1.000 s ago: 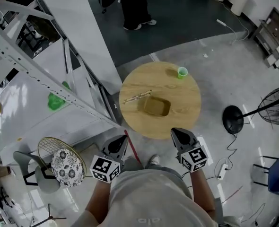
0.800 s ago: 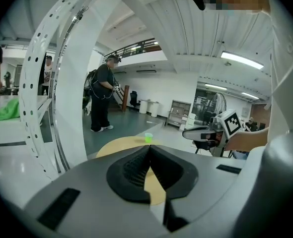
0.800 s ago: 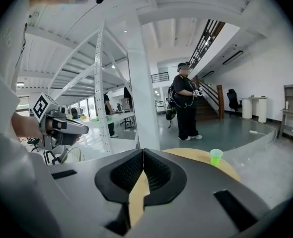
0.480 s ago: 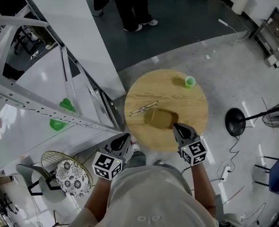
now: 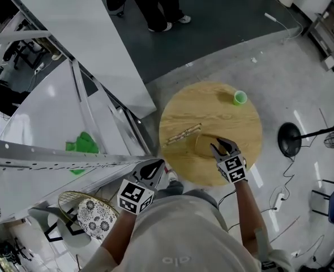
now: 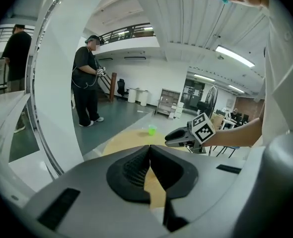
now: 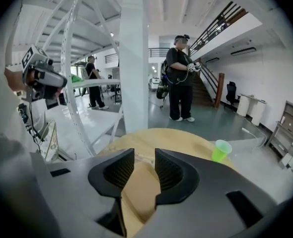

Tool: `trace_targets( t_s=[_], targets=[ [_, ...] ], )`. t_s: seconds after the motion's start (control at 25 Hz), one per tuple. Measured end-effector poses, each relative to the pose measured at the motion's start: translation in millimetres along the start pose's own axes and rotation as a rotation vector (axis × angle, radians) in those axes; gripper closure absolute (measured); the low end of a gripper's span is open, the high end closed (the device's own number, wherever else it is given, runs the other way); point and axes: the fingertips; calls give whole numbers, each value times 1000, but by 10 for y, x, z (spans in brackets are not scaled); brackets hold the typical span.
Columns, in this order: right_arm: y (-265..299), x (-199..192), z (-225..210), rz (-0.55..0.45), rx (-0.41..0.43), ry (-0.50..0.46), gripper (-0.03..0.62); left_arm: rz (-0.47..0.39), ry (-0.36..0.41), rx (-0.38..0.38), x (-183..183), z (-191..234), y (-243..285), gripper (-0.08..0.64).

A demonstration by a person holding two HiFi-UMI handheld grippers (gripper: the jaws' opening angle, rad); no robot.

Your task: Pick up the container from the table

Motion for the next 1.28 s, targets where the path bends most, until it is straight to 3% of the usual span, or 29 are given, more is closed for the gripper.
trace_targets(
  t_s=[0.24, 0.44, 0.72, 0.84, 1.04, 1.28],
  targets=[
    [504, -354, -5, 134, -30, -179, 373, 19, -6, -23, -56, 203, 1, 543],
    [827, -639, -9, 211, -34, -310, 365, 24, -1, -39, -84, 286, -21, 543],
    [1093, -886, 27, 283, -12, -375, 358, 38, -8, -37, -188, 375, -99, 543],
    [1129, -927, 12, 291, -24, -399, 392, 43, -12, -34, -216, 391, -118, 543],
    [1091, -857, -72, 284, -42, -406, 563, 33, -11, -32, -192, 378, -91, 543],
    [898, -708, -126, 243, -41, -335, 568, 35, 1, -51, -155, 262, 4, 543]
  ],
)
Point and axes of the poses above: the fingertips, and each gripper's own axes: y forward along the fingers, z to its left, x out of its top, and after that the axes turned 14 degrees about -x, right-handed
